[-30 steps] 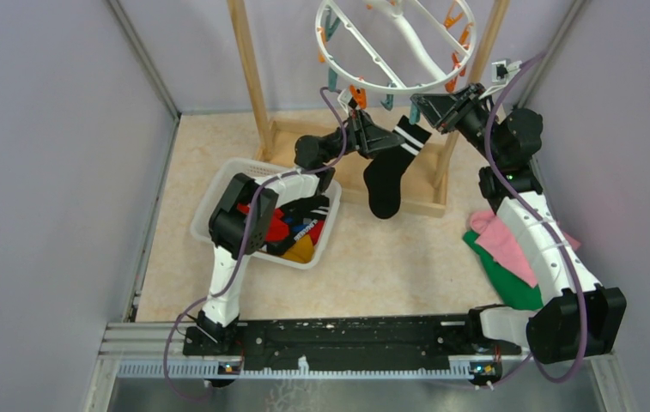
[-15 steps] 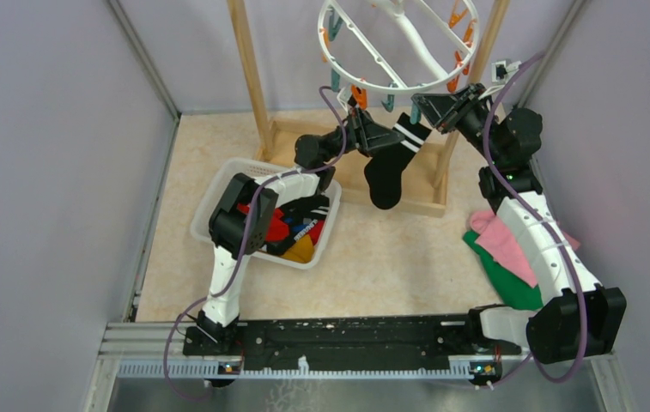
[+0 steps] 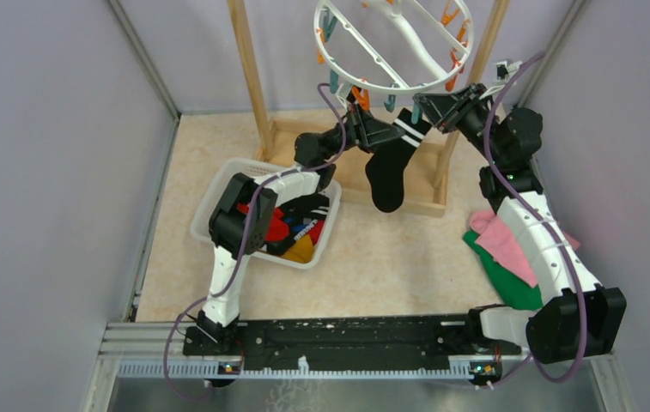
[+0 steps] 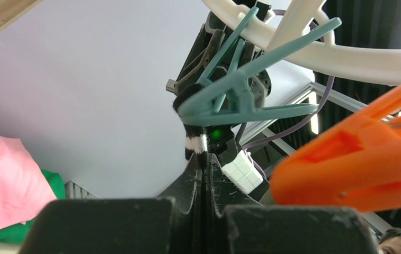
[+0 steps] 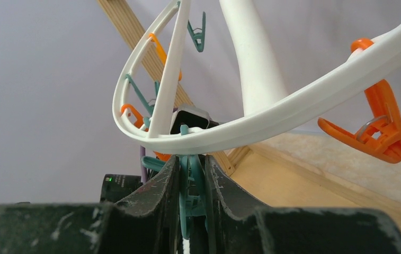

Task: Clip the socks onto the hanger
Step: Clamp the sock onto the hanger.

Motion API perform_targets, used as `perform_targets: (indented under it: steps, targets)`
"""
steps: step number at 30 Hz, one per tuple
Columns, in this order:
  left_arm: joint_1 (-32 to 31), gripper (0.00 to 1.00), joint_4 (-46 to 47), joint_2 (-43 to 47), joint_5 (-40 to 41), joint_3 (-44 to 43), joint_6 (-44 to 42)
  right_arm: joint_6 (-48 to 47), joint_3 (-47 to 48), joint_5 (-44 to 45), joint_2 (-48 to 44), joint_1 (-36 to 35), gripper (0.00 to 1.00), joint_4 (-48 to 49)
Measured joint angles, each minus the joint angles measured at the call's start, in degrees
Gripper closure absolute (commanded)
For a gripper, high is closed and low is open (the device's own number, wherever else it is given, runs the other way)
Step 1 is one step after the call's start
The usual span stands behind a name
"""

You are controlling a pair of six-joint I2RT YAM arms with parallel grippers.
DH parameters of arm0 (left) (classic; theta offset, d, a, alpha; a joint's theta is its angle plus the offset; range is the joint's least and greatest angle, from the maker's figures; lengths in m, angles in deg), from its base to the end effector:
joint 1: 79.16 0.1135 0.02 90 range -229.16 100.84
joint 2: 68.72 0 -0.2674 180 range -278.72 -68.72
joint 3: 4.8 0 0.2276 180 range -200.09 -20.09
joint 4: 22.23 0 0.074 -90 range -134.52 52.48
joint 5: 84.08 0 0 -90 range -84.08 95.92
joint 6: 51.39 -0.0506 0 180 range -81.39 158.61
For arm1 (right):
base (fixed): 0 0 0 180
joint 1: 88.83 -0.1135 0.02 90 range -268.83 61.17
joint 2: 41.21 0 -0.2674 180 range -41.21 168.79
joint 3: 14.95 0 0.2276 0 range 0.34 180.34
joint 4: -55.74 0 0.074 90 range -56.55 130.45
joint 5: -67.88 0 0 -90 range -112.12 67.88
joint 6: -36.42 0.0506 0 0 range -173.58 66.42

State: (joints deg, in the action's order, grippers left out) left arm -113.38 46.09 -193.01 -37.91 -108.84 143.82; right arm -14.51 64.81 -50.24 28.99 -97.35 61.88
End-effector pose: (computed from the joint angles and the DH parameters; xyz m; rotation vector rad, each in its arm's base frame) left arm 0.3590 -0.2866 0.3379 0.2579 1.3391 -2.4336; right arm 0.2616 0.0633 0.4350 -0.0738 1.4007 1.0144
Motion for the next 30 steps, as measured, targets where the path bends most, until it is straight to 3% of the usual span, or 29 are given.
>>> perform_targets:
  steps: [16,19,27,30]
  targets:
    - [-0.28,1.0,0.04,0.0,1.64,-1.16,-0.17,9.09,0.02,0.44,0.13,0.09,0.99,-0.28]
    - [-0.37,1.0,0.04,0.0,1.97,-0.83,-0.35,9.81,0.02,0.9,0.22,0.09,0.92,-0.79]
    - [-0.44,0.98,0.04,0.0,2.78,-0.59,-0.37,9.6,0.02,1.31,0.39,0.09,0.62,-1.25]
    - [-0.42,0.96,0.02,0.0,2.93,-0.59,-0.37,9.16,0.02,1.09,0.39,0.09,0.58,-1.4]
